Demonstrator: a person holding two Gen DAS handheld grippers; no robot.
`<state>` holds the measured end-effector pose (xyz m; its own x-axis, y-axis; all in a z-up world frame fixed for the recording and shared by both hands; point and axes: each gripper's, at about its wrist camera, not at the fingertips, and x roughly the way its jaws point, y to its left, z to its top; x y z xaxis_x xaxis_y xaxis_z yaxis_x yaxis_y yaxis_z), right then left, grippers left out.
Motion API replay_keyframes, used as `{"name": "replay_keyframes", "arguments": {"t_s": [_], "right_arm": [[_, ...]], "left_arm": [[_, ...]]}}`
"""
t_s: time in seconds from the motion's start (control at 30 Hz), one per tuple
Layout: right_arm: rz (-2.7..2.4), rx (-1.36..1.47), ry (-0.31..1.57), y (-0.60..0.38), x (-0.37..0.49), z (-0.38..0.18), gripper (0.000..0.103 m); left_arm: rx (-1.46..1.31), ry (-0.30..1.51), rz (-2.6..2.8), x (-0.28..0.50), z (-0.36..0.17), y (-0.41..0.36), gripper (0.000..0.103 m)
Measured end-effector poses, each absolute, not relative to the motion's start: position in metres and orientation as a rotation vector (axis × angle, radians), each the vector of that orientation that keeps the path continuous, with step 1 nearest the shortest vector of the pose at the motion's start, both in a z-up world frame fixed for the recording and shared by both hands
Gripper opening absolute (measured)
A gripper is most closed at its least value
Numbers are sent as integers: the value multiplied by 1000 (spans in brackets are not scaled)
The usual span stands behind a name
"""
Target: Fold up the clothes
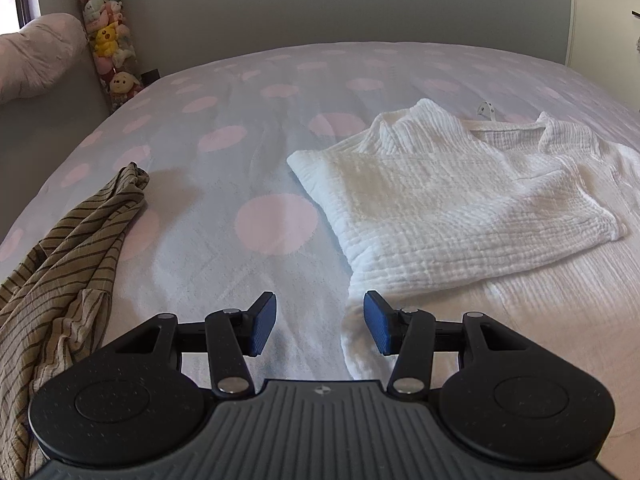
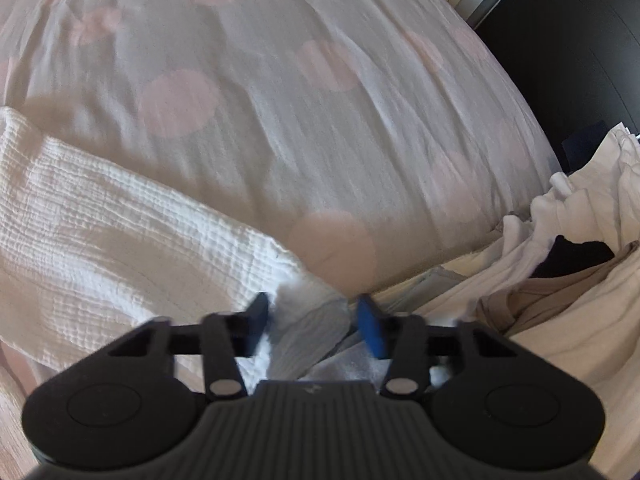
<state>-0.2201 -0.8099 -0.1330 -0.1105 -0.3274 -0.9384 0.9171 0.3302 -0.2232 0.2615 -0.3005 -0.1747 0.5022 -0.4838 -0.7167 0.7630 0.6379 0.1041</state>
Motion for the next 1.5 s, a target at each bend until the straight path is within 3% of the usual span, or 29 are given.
{"name": "replay_keyframes", "arguments": {"t_s": [0.03,0.13,0.47,0.67,0.87,1.17,1.5], "right_arm": [[-1169,647,1242,-810,-221,-132,14],[-1160,635,1212,-806,-220,-118,8],[-1203,527,989,-793,-184,9,7],[-1107,462,916,-766,-118,94,7],[-903,371,905,-702,-27,142,7],[-620,270,953,-604,103,127,7],[-471,347,1069,-556,203,-4,7]], "left_arm": [[441,707,-784,262,-175,-301,46],[429,708,-787,263,-174,-300,46],[358,675,-793,262,-154,-284,46],[296,669,-807,266,-146,-275,46],[267,668,-844,266,-143,-274,47],[234,664,-868,261,-139,-269,48],[187,689,-865,269,-141,-262,48]]}}
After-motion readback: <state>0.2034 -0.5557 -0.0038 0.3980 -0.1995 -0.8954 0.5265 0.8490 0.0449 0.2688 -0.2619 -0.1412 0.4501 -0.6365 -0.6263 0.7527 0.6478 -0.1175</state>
